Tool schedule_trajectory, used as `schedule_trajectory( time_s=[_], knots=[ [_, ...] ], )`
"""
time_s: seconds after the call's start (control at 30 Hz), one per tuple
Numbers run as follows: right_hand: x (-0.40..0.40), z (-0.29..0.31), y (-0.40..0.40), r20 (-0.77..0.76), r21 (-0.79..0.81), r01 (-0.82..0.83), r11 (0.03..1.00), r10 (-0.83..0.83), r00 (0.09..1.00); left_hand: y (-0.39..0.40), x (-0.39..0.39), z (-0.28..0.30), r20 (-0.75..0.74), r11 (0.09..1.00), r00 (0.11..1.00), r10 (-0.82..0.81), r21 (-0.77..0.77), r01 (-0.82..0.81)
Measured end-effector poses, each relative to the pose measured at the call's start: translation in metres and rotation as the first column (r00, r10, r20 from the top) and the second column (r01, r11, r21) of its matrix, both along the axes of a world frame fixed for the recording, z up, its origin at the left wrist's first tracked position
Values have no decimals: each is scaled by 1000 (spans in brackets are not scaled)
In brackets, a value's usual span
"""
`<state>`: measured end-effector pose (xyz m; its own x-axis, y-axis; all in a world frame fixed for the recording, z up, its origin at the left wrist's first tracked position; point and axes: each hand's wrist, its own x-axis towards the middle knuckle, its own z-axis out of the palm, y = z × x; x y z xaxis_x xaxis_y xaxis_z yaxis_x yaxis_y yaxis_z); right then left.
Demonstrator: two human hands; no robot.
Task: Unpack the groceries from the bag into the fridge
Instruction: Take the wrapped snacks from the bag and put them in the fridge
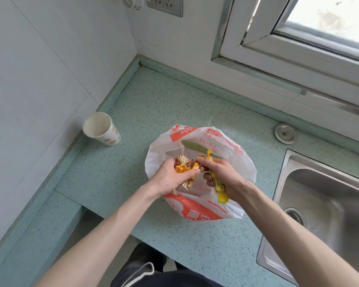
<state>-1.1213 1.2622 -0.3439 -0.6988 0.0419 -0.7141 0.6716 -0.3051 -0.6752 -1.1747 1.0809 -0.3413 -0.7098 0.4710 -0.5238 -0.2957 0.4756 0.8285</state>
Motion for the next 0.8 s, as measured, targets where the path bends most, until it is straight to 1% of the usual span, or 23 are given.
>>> schedule_trajectory(
  time_s=[0.1, 0.17, 0.2, 0.27, 0.3, 0.37, 0.4, 0.47, 0.57, 0.7, 0.73, 0.77, 0.8],
  knots=[
    [-2, 0, -4, 47, -45, 6, 999, -4, 999, 2, 4, 4, 97, 998, 993, 62, 9, -64],
    [-3, -2, -6, 98, -53, 80, 995, -75, 992, 1, 5, 4, 170, 993, 979, 117, 4, -120],
    [-3, -2, -5, 131, -87, 138, 987, -126, 983, 1, 5, 4, 209, 990, 968, 135, 9, -140],
    [-5, -2, -1, 200, -211, 260, 942, -219, 955, -2, 5, 2, 284, 985, 946, 154, 33, -170],
    [-5, 0, 1, 222, -256, 286, 923, -232, 947, -3, 4, 2, 321, 982, 934, 157, 50, -182],
    [-5, 1, 2, 227, -279, 263, 924, -203, 953, -4, 5, 5, 362, 976, 918, 163, 77, -203],
    [-5, -1, 1, 211, -254, 241, 937, -190, 959, -3, 4, 6, 357, 974, 918, 172, 78, -213],
    [-4, -4, -2, 173, -153, 212, 965, -186, 967, -2, 3, 7, 341, 964, 915, 217, 71, -255],
    [-6, -9, -3, 176, -50, 257, 965, -245, 953, -1, 1, 6, 353, 944, 895, 272, 82, -319],
    [-11, -13, -1, 288, -78, 366, 927, -331, 899, 1, 2, 5, 385, 924, 862, 330, 56, -379],
    [-13, -14, -1, 293, -75, 369, 927, -333, 896, 1, 2, 5, 385, 917, 855, 346, 52, -395],
    [-14, -13, -2, 273, -52, 336, 941, -310, 911, 1, 3, 4, 384, 912, 850, 361, 47, -408],
    [-15, -15, -3, 221, 29, 241, 970, -242, 945, 1, 3, 4, 378, 908, 848, 372, 39, -416]
  ],
)
